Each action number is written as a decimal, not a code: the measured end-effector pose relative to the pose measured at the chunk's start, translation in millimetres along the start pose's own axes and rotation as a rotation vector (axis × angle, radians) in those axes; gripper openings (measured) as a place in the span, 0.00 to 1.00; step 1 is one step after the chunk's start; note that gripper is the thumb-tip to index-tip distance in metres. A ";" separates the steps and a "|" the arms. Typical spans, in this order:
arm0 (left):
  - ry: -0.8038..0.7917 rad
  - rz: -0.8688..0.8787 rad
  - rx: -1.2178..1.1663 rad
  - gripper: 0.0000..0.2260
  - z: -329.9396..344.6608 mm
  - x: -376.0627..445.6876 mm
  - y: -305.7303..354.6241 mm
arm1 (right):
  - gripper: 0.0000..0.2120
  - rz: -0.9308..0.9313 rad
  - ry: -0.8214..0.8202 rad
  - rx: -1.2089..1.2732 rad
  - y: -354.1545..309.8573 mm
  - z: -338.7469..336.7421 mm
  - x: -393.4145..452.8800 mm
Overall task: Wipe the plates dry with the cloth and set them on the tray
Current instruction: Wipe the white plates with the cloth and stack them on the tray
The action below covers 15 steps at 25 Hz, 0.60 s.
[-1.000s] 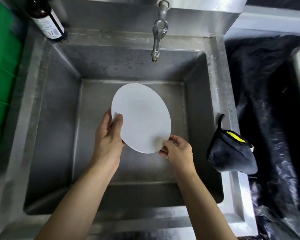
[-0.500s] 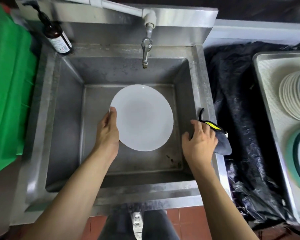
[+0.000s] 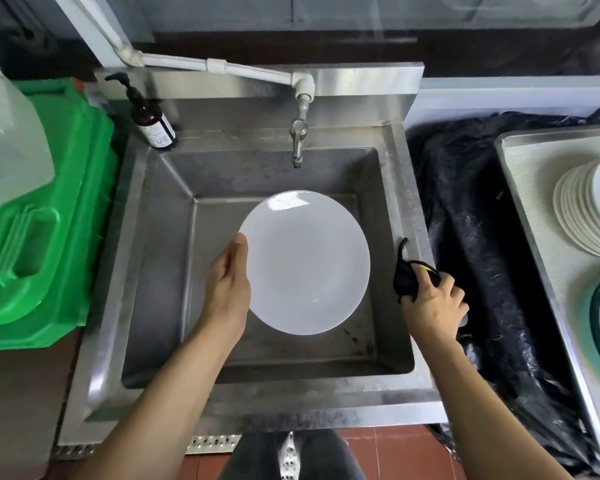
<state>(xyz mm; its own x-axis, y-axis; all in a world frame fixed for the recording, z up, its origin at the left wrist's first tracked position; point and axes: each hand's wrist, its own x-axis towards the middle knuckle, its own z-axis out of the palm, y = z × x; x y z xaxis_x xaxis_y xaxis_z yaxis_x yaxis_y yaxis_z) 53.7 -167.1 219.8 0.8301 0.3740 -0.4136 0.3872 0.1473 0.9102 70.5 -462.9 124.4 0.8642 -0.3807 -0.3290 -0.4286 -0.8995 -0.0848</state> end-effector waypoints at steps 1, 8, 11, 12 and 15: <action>0.005 0.016 0.013 0.13 0.0 -2.1 1.1 | 0.30 0.000 0.009 0.042 0.4 -5.4 -0.7; 0.026 0.094 0.024 0.12 3.9 -18.1 17.2 | 0.27 -0.146 0.268 0.865 -34.1 -81.4 -34.3; 0.016 0.118 0.013 0.13 4.3 -23.3 30.2 | 0.27 -0.311 0.376 1.018 -65.2 -115.3 -52.7; 0.015 0.135 0.006 0.13 3.8 -26.0 35.6 | 0.28 -0.389 0.402 1.006 -75.0 -123.7 -58.9; 0.011 0.201 -0.012 0.14 6.7 -37.7 55.4 | 0.29 -0.566 0.410 0.921 -97.0 -135.2 -73.1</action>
<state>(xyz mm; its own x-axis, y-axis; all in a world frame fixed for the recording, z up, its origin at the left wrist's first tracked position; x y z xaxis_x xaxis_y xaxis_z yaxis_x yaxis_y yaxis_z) 46.6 -179.2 285.7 0.8858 0.4066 -0.2237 0.2097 0.0793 0.9745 84.5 -376.8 283.9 0.9422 -0.1658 0.2913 0.1638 -0.5306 -0.8316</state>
